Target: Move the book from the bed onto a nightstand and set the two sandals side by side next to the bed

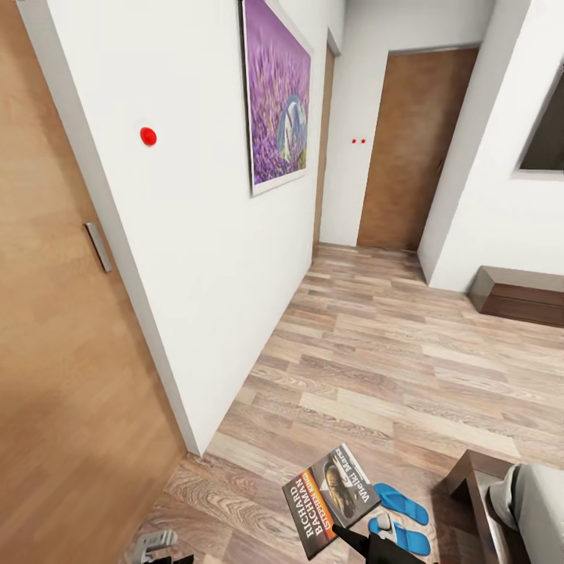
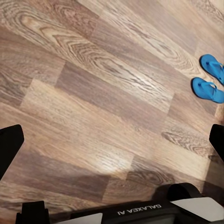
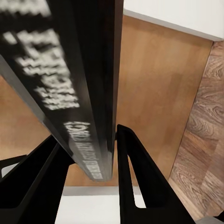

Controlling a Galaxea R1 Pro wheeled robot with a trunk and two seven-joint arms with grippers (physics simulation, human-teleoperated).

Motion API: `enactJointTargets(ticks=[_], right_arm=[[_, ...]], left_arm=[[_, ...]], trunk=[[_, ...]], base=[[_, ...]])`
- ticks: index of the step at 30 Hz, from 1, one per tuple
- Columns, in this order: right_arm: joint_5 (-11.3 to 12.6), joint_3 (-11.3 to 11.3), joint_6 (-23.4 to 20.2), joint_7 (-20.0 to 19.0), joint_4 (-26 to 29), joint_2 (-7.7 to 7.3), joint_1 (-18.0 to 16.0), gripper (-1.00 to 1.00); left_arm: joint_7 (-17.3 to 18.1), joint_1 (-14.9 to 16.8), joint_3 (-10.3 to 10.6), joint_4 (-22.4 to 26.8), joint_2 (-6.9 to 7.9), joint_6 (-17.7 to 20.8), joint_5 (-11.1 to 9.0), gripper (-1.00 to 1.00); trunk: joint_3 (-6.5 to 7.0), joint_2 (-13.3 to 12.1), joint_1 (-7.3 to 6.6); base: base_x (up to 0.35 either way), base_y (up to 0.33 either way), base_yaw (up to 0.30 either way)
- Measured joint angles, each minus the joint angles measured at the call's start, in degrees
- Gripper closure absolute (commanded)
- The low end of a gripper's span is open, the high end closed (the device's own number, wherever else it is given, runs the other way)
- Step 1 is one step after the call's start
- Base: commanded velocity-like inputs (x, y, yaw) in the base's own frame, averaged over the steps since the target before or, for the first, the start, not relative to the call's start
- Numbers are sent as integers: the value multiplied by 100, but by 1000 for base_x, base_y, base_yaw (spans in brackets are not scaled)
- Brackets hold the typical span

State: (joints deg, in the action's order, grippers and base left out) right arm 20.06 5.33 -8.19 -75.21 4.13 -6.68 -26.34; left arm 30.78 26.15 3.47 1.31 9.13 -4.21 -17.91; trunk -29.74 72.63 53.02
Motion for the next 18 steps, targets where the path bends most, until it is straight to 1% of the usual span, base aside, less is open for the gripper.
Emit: enactJointTargets(ticks=[18], right_arm=[[0, 1, 1, 0, 0, 0, 0, 100]], left_arm=[[0, 1, 1, 0, -1, -2, -1, -100]], trunk=[[149, 0, 0]], base=[[0, 0, -85]])
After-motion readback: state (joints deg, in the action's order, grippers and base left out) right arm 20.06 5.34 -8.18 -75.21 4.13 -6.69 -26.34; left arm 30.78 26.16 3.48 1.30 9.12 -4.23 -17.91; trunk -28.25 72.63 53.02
